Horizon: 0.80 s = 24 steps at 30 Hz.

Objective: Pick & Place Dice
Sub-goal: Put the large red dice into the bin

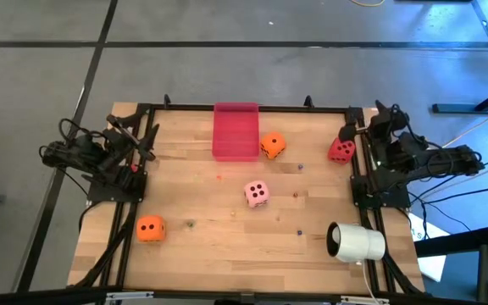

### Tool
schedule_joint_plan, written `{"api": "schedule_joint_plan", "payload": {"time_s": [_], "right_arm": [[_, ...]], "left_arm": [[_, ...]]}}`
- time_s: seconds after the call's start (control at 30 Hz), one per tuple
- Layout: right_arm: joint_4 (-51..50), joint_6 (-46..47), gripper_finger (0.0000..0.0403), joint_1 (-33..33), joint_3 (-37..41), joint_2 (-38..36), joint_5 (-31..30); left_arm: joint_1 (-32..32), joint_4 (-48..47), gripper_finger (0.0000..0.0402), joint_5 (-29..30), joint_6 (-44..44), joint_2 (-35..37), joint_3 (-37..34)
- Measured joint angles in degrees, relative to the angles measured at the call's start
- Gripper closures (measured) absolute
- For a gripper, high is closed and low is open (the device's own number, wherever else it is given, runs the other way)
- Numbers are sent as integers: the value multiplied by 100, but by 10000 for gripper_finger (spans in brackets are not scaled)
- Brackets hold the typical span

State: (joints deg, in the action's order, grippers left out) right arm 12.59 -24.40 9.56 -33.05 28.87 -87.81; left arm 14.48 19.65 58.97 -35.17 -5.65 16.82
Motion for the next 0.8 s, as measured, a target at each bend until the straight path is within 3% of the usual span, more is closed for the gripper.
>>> {"api": "schedule_joint_plan", "payload": {"time_s": [0.17,0.37,0.6,0.7,0.8], "right_arm": [[-84,634,3,-2,143,16,341],[-1039,2790,3,-289,368,256,2341],[-1151,1732,3,-1533,-172,1116,2404],[-2175,2407,3,-2222,-688,1289,2943],[-4087,3910,3,-2874,-1167,1471,4273]], "left_arm": [[0,-68,93,-3,5,0,0],[-1,-187,95,-56,76,-2,0],[0,-132,94,-769,101,0,-2],[0,-141,94,-747,328,0,-2],[-1,-182,95,-730,545,-1,-2]]}}
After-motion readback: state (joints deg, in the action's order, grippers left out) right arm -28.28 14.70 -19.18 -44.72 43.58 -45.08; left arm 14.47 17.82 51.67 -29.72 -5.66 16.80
